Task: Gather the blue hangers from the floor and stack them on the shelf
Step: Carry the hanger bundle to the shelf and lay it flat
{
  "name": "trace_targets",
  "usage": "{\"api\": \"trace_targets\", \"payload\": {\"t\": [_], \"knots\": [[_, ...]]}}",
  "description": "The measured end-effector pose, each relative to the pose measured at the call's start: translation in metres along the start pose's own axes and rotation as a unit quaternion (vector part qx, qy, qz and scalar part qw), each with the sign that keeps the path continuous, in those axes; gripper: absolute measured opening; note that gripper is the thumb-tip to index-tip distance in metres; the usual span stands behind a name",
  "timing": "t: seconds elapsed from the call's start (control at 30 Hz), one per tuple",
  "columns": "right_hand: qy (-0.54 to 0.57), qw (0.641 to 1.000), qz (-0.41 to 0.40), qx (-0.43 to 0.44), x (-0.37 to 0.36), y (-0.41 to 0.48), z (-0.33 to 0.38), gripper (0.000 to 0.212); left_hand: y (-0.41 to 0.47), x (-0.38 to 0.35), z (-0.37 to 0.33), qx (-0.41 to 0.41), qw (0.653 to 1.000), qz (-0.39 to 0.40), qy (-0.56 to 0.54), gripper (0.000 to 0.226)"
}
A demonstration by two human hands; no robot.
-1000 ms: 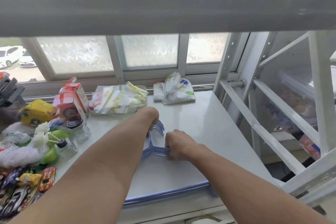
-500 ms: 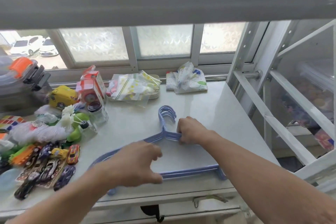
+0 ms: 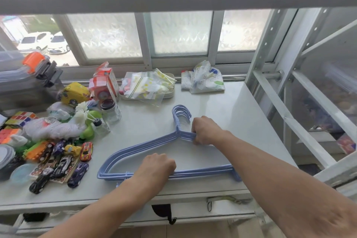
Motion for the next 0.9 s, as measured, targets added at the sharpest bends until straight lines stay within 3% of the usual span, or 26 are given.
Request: {"api": "trace_targets", "payload": {"t": [0.33,0.9], "knots": [[-0.009,1.0,-0.006,0.007,-0.002,0.003,0.0,0.015,0.003,-0.001,-0.004,-0.053,0.998,-0.002,0.034,0.026],[-0.011,1.0,0.001,0.007,-0.002,0.014,-0.006,0.01,0.016,0.012,0.005,-0.056,0.998,0.016,0.028,0.011]]}}
Point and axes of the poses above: each hand's wrist, its own y-axis towards the middle knuckle, its own x-axis out of the back of the hand, z = x × y, the point moved 3 cm from there along y, towards the middle knuckle, and after that the axes turned 4 degrees about -z, right-handed, at the moved point
